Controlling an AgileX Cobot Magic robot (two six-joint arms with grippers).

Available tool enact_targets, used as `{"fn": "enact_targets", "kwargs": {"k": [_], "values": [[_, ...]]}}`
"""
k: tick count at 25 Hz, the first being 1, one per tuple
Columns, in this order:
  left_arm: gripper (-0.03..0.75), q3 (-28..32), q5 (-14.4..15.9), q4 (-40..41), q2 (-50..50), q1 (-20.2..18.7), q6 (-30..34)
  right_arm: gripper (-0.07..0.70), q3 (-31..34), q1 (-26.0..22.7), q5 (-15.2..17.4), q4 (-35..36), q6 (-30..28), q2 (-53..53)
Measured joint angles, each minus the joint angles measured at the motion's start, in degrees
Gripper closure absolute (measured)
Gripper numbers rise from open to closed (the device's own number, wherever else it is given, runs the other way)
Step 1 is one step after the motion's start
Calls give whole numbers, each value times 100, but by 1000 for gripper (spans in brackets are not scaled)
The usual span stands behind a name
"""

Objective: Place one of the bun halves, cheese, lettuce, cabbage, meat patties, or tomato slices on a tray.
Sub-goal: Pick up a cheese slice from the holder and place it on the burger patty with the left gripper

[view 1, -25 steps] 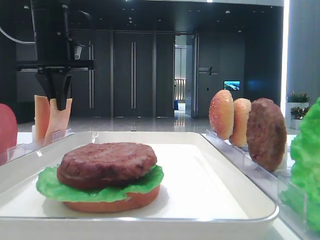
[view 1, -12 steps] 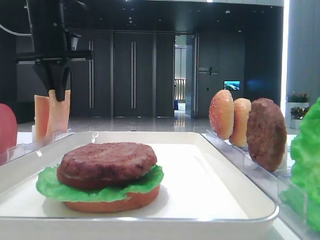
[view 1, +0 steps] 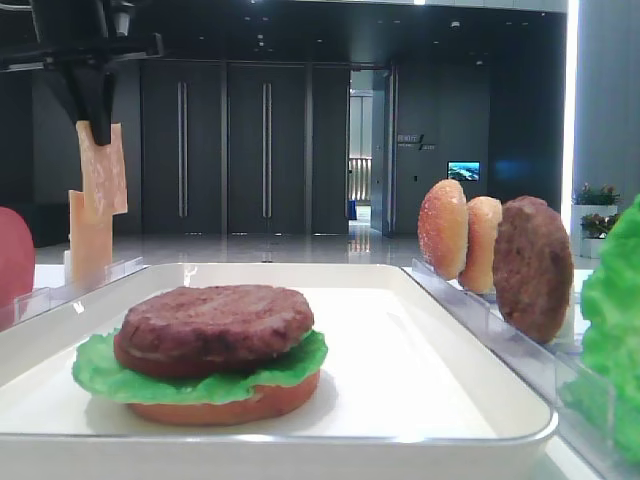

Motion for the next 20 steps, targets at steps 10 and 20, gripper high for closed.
{"fn": "enact_targets", "kwargs": {"k": [10,20], "values": [[683,12,41,-527,-633,11,0,145,0,0,0,0,0,0],[683,1027,46,-744,-1638,11,182,145,0,0,0,0,0,0]]}}
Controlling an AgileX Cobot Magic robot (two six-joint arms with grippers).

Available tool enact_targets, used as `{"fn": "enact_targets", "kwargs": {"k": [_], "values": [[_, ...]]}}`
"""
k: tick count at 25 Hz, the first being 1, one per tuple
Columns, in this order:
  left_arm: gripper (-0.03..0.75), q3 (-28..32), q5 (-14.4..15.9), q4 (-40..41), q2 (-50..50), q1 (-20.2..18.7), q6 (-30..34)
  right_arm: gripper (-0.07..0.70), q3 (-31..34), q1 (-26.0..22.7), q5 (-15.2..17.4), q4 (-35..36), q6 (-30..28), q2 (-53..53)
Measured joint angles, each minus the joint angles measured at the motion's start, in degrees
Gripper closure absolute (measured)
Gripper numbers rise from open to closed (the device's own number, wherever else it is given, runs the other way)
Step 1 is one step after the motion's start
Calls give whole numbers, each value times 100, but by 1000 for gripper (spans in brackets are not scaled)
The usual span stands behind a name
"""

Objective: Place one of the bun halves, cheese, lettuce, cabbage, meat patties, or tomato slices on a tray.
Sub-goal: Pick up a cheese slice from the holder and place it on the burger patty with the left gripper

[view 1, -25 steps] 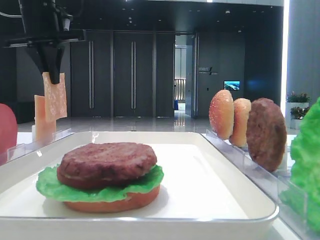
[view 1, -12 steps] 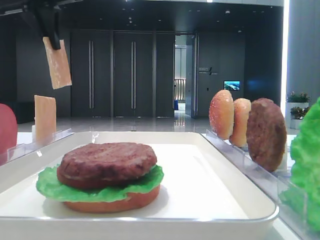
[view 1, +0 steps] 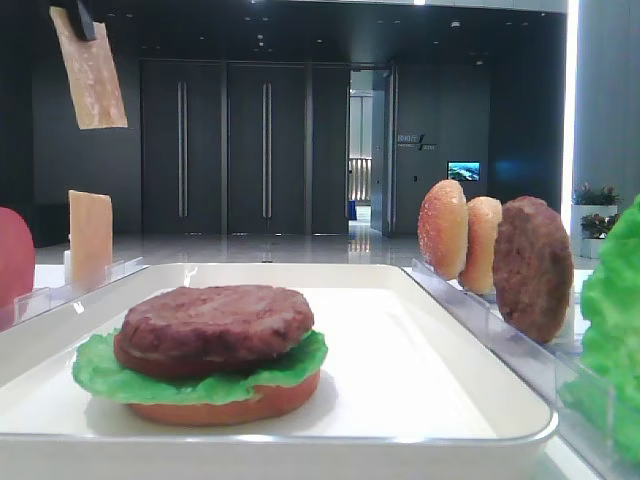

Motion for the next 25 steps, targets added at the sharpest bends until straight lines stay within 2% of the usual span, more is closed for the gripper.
{"fn": "enact_targets", "kwargs": {"k": [4,18,25], "values": [[683,401,5,-156,-337,0,96,145,0,0,0,0,0,0],[683,1406,0,-1559,-815,-11,874,145,0,0,0,0,0,0],[683,2079,-23,-1652,-815,-443,1023,145,0,0,0,0,0,0]]}}
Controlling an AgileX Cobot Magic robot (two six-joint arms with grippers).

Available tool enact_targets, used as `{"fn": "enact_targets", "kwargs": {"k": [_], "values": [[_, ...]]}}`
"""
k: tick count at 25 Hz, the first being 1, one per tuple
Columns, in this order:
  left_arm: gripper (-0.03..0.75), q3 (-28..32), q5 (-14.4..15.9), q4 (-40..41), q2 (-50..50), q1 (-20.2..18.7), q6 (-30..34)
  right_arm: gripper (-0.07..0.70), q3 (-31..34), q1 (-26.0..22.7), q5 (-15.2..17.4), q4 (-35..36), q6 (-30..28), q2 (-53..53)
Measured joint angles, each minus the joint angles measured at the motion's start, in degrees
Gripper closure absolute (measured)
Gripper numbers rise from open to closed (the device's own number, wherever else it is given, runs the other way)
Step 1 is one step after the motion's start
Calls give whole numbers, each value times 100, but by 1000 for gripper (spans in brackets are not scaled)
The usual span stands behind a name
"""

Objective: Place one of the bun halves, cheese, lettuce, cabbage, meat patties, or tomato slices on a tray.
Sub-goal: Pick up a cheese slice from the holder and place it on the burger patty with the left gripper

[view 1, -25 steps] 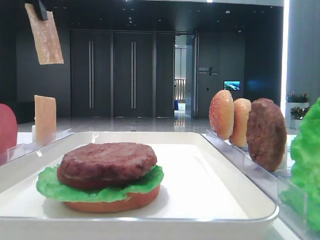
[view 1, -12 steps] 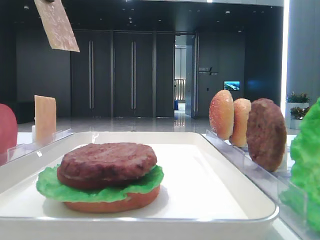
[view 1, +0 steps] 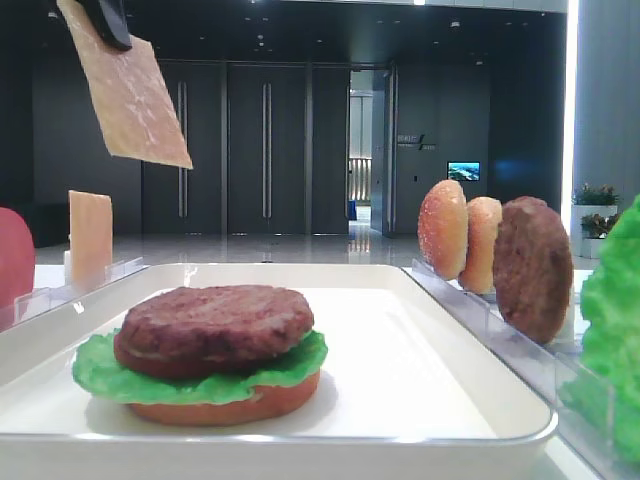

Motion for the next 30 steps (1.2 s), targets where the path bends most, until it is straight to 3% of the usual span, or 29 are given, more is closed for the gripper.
{"fn": "enact_targets", "kwargs": {"k": [2,8,12,16,26,30], "values": [[683,178,-153,-14,-6,-173,0,145,0,0,0,0,0,0],[683,866,-1034,-296,-81,-714,19,145,0,0,0,0,0,0],[683,1247,-1617,-776,-82,-1066,213,145,0,0,0,0,0,0],[683,1616,-1975,-1375,-87,-1317,533,145,0,0,0,0,0,0],[683,2707,-2601,-2784,-115,-1437,1652,145,0,0,0,0,0,0],[683,3042,-3034,-3245,-273,-1437,2180,145,0,0,0,0,0,0]]}}
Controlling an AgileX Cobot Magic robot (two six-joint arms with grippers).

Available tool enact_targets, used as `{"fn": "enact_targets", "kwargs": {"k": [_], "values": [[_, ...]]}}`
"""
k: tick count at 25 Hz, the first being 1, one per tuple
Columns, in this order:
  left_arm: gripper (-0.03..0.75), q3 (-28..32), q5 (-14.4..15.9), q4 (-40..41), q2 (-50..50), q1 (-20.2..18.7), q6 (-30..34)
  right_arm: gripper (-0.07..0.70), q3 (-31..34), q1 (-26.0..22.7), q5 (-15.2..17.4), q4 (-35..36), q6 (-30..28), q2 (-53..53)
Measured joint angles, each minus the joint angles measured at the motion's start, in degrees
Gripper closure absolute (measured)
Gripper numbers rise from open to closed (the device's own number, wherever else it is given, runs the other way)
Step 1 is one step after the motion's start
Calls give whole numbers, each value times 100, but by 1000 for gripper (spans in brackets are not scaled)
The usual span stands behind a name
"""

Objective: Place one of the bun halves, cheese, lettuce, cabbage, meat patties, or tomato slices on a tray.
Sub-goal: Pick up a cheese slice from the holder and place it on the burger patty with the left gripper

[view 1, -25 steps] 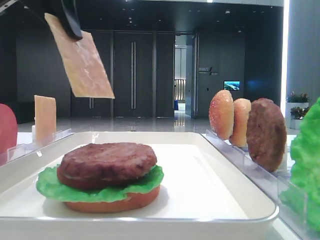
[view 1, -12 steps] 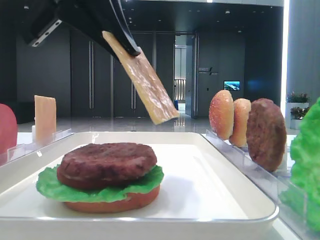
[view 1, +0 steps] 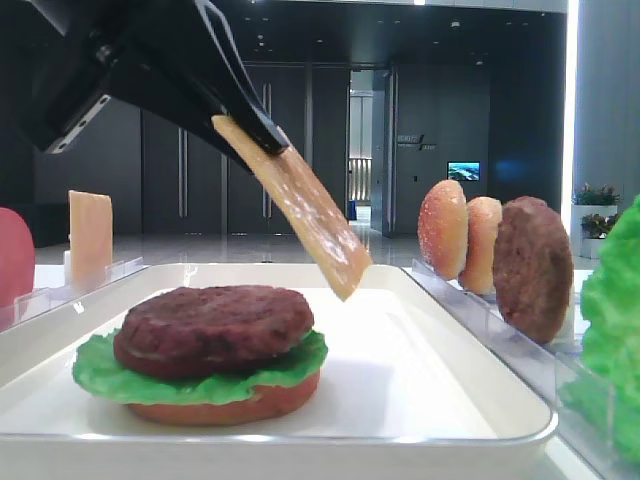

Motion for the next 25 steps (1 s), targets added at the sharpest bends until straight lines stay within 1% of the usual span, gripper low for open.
{"fn": "enact_targets", "kwargs": {"k": [2,4,8,11,19,25], "values": [[683,124,-167,-97,-118,0,141,145,0,0,0,0,0,0],[683,214,-245,-151,-203,0,200,145,0,0,0,0,0,0],[683,372,-271,-196,-228,0,292,145,0,0,0,0,0,0],[683,444,-278,-200,-232,74,316,145,0,0,0,0,0,0],[683,457,-297,-200,-232,260,471,145,0,0,0,0,0,0],[683,457,-323,-229,-232,266,593,145,0,0,0,0,0,0]]}}
